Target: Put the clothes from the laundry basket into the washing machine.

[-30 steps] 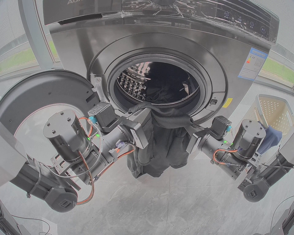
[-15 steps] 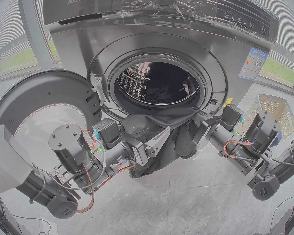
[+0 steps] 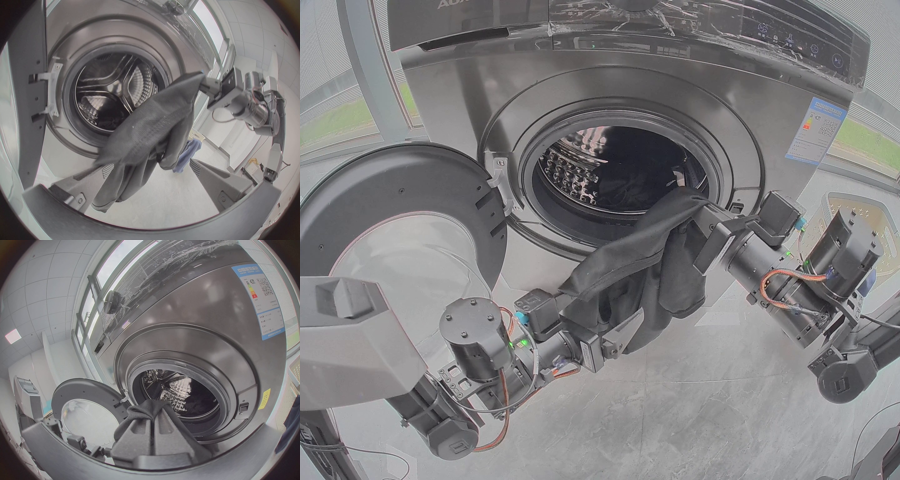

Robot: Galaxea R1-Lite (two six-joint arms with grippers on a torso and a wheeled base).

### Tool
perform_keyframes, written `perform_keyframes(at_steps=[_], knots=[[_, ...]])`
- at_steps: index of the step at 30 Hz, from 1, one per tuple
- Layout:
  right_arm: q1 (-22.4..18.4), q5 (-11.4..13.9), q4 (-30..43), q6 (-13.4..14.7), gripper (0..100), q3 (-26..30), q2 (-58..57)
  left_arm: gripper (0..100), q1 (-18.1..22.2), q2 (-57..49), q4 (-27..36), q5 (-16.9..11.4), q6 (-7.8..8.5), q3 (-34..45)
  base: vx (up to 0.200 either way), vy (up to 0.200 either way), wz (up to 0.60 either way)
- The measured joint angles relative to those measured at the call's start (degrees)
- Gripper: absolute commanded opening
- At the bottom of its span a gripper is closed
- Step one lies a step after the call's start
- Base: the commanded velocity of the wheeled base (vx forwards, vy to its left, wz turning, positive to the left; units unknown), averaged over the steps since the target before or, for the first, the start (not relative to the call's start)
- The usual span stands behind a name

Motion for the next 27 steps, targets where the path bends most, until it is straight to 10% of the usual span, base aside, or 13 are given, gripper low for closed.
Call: perform_keyframes(at_steps=[27], knots=[[0.52,-0.55,0.55,0.04,0,-2.46,-0.09,100,-0.11,7.31,-0.15,0.07,0.35,-0.13,0.0,0.0,0.0]])
